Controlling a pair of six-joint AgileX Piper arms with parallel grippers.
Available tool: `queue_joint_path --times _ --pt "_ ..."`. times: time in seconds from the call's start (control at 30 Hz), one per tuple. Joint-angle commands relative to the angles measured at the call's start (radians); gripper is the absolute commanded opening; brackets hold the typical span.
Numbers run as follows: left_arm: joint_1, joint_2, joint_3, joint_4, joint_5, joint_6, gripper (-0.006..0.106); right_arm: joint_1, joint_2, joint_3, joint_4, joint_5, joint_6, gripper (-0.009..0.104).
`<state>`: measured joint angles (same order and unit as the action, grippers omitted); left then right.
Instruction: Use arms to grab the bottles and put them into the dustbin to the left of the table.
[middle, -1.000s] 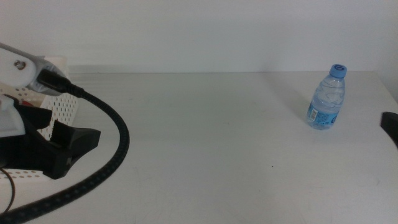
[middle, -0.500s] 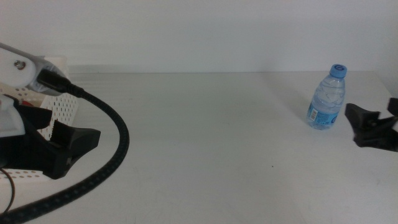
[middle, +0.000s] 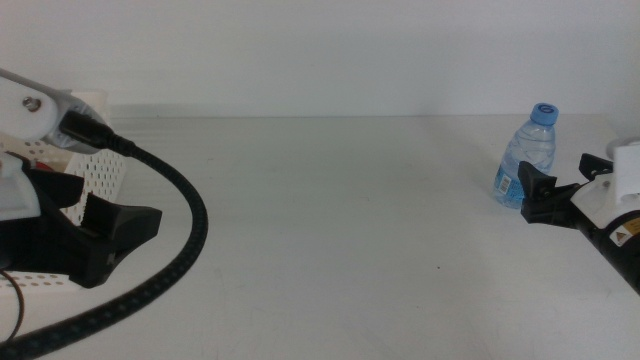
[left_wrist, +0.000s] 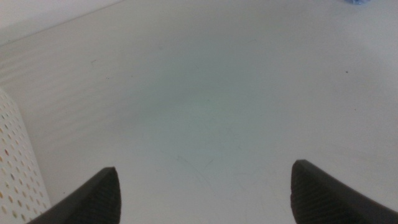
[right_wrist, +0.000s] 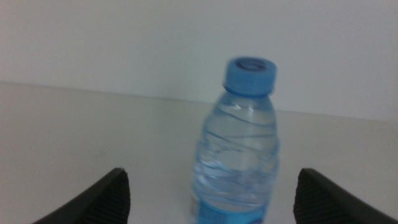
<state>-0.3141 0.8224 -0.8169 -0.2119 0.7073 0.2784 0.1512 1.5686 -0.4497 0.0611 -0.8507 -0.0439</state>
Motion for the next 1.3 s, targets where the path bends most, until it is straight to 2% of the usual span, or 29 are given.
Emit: queue_joint_path --times 0.0,0.1,0.3,0.5,1.03,1.13,1.17,1.27 --pt "-0.006 -0.006 -0.027 -0.019 -0.064 -0.008 0.09 -0.007 0.014 -0.041 0.05 -0.104 -0.071 0.096" --pt "-0.006 -0.006 -0.027 -0.019 -0.064 -0.008 0.09 -0.007 0.071 -0.073 0.097 -0.125 -0.127 0.096" --pt "-0.006 -0.006 -0.027 -0.019 -0.064 -0.008 0.09 -0.007 0.146 -0.163 0.089 -0.117 -0.132 0.096" --pt "-0.006 -0.006 -0.027 -0.019 -0.064 -0.008 0.09 -0.007 0.217 -0.212 0.119 -0.12 -0.137 0.096" --pt "-0.006 -0.006 -0.027 -0.019 -0.064 -0.008 0.09 -0.049 0.437 -0.433 0.116 -0.11 -0.152 0.093" --pt "-0.006 -0.006 -0.027 -0.019 -0.064 -0.008 0.09 -0.05 0.441 -0.439 0.116 -0.103 -0.155 0.081" --pt "-0.006 -0.006 -0.027 -0.019 -0.064 -0.008 0.09 -0.05 0.441 -0.439 0.116 -0.103 -0.155 0.073" --pt "-0.006 -0.006 -0.027 -0.019 -0.064 -0.008 0.09 -0.05 0.44 -0.439 0.116 -0.102 -0.15 0.031"
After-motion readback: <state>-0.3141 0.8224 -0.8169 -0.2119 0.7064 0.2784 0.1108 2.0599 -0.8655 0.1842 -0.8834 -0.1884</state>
